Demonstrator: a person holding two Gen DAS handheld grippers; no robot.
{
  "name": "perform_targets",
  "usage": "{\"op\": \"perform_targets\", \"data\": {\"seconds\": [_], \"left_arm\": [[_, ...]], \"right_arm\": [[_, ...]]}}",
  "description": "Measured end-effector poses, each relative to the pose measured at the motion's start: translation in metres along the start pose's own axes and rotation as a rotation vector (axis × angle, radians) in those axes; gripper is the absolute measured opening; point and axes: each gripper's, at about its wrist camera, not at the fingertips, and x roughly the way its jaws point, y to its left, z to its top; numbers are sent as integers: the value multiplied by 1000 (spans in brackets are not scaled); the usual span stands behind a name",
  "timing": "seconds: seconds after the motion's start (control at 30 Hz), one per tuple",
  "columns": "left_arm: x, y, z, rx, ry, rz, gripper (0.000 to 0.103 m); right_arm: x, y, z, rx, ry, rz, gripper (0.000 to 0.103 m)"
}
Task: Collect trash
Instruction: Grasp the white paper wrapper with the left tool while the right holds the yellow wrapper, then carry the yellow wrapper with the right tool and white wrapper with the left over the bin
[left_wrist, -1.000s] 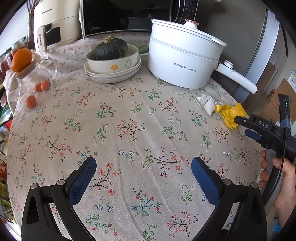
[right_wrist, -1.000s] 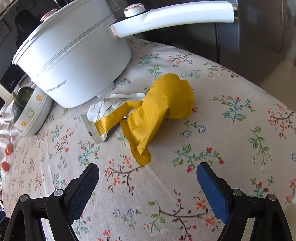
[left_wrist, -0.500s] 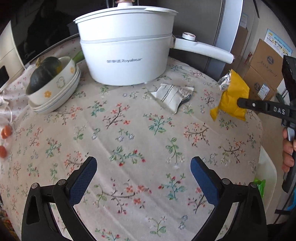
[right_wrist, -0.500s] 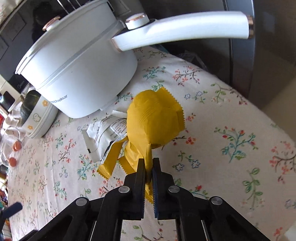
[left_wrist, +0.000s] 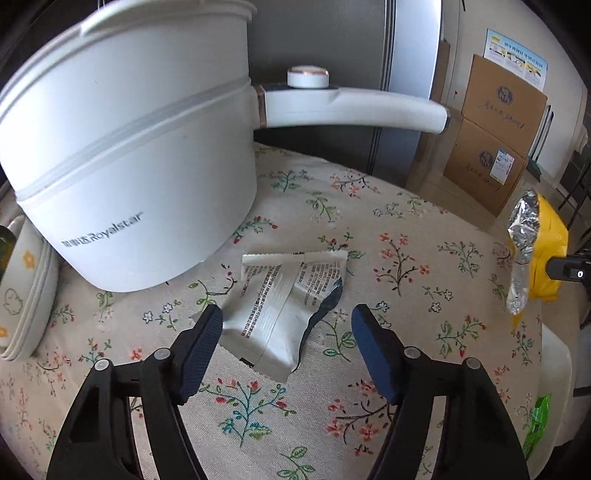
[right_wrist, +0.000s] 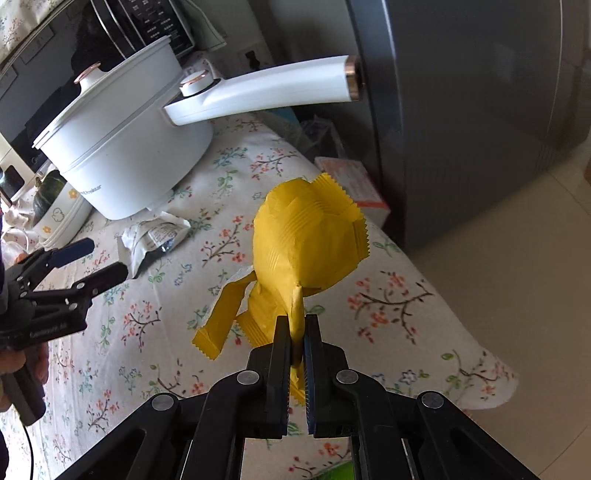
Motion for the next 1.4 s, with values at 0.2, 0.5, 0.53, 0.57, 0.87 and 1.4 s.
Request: {"op": "perform_targets", "data": {"seconds": [0.2,0.5,0.53,0.57,0.87,1.4], "left_arm": [[8,17,-2,-73,16,-4,10],[-43,12,-37,-114,8,-14,2],[-53,10,-44,-114,5,-12,2],[-64,8,-51,-114,7,-11,2],[-156,-12,-106,-134,-1,-34,2],[-229,-76,-184,-58,11,-118,3]], "right_arm": [[-10,-10,-3,-4,-1,-3,5],[-21,-4,-12,-20,1,-25,5],[-23,-1,-14,-21,-1,-28,5],[-26,1,-15,-22,-4,-29,5],[-62,32,-34,-42,-37,-27,5],[-115,62,-104,-96,-24,-63,5]]}}
